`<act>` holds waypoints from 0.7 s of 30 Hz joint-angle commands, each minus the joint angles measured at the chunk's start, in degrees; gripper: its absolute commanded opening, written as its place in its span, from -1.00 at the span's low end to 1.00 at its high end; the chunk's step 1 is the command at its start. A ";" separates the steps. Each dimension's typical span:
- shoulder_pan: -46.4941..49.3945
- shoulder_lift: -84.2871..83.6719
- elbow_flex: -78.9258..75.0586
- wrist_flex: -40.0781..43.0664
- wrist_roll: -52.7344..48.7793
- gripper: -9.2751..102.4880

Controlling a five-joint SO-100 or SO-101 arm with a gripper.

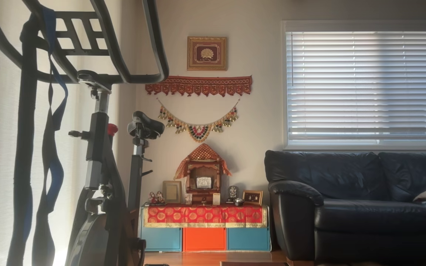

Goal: Sort medicines into box.

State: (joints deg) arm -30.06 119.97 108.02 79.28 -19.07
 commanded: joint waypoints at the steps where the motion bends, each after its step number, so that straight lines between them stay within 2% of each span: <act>1: -0.35 0.62 -5.10 -1.67 0.26 -0.45; 8: -0.53 1.14 -1.32 -4.39 0.09 -0.27; 21: -0.70 -2.81 2.37 -10.02 0.53 -0.31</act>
State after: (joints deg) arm -30.06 116.81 110.74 70.58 -18.81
